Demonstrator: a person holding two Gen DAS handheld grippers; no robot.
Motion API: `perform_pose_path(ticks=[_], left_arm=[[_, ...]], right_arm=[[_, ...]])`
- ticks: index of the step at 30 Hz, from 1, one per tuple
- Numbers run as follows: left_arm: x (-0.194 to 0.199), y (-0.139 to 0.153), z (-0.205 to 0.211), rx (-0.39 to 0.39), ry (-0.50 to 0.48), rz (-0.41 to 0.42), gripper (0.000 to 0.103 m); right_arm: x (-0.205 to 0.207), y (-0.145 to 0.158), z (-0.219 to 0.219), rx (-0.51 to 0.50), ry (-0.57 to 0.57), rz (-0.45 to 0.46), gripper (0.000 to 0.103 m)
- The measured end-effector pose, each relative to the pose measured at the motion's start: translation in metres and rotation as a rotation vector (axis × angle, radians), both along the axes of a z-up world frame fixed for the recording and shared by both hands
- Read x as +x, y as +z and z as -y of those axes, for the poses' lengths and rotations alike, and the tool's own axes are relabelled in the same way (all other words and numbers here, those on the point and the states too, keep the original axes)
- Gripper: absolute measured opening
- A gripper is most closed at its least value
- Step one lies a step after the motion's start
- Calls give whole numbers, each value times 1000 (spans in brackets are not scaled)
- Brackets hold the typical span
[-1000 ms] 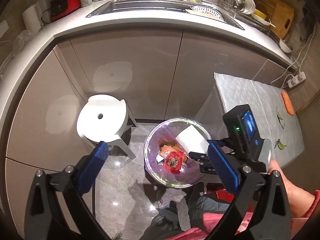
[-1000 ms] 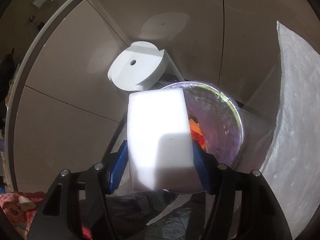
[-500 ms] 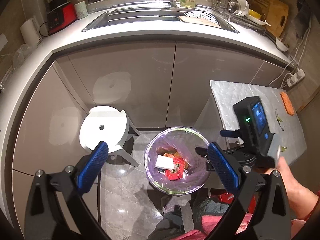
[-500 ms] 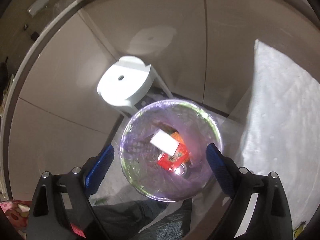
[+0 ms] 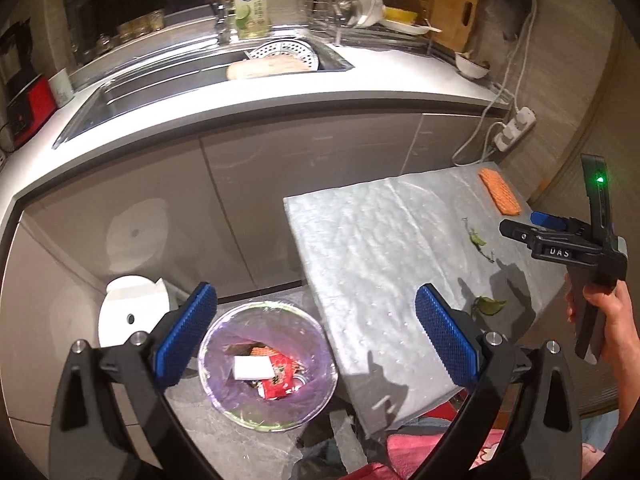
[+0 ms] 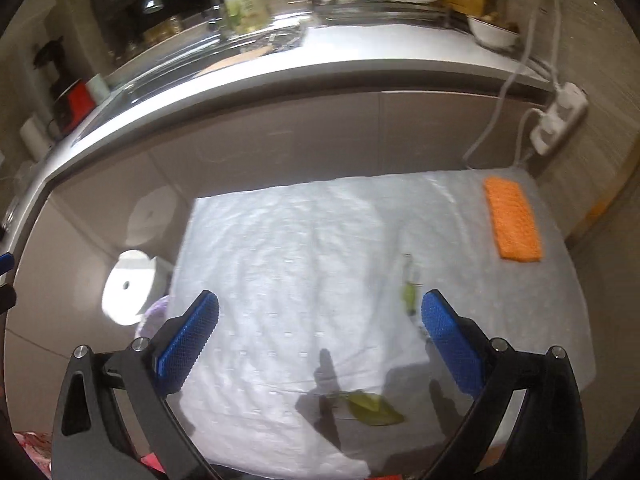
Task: Collect trash
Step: 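Move the right tool back to the table and grasp the orange foam net, then lift the orange net with the right tool while the left tool grasps the green leaf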
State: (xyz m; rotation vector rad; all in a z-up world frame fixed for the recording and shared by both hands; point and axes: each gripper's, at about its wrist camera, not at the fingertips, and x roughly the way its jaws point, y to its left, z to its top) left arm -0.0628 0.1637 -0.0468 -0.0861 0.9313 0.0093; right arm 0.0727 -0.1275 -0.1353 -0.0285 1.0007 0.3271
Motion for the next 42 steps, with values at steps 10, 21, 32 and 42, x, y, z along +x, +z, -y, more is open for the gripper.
perform_pose_path(ticks=[10,21,32,42], left_arm=[[45,0,96,23,-98,-11,95],[76,-13,143,76,-102,-79,95],[82,-35,172,37,-161,-141,95],[74,-86,225,218,-500,-131,95]], right_arm=[[111,-80,119,-81,-105,-120,101],[168,-122,132,-132,-48,-121,100],[164,-135,128,-184,47,-119,79],[161,-128,146,-78,66,-126,41]])
